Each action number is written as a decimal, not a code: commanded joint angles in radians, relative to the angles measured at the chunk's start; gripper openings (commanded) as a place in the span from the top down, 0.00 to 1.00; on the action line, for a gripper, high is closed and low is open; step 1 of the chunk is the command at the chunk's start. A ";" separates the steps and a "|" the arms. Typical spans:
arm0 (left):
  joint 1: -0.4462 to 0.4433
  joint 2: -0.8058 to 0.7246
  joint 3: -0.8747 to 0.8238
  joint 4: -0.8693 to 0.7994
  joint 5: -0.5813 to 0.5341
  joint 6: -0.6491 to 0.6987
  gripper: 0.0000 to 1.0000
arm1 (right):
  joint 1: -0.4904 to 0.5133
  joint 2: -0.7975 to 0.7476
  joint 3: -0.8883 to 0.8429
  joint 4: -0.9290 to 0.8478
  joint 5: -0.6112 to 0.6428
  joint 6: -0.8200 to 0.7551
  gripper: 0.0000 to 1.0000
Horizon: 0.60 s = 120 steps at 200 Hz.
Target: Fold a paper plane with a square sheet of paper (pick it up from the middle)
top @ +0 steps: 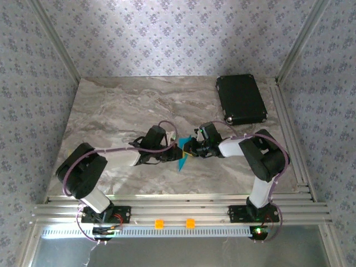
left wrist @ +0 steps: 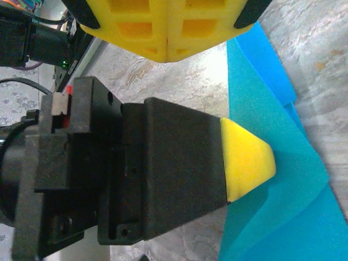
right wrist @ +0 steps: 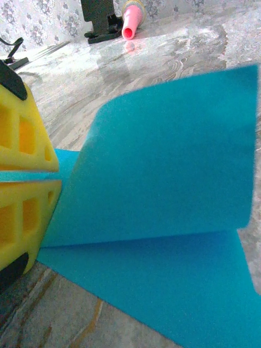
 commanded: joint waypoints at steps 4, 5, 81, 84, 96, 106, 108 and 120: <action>0.001 0.044 0.039 0.028 0.052 -0.017 0.95 | 0.007 0.040 -0.038 -0.095 0.052 0.006 0.86; 0.000 0.045 0.039 0.027 0.052 -0.017 0.95 | 0.007 0.040 -0.038 -0.095 0.052 0.006 0.86; -0.008 0.142 0.077 -0.011 0.025 0.008 0.96 | 0.006 0.044 -0.039 -0.088 0.047 0.010 0.86; -0.008 0.143 0.078 -0.013 0.024 0.009 0.96 | 0.007 0.044 -0.040 -0.088 0.049 0.012 0.86; -0.010 0.151 0.076 -0.020 0.018 0.015 0.96 | 0.006 0.046 -0.039 -0.087 0.047 0.012 0.86; -0.010 0.156 0.073 -0.033 0.015 0.023 0.96 | 0.006 0.046 -0.038 -0.088 0.045 0.010 0.86; -0.010 0.157 0.071 -0.035 0.015 0.026 0.96 | 0.005 0.046 -0.037 -0.090 0.045 0.011 0.86; -0.011 0.159 0.063 -0.046 0.010 0.032 0.96 | 0.006 0.046 -0.036 -0.093 0.046 0.009 0.86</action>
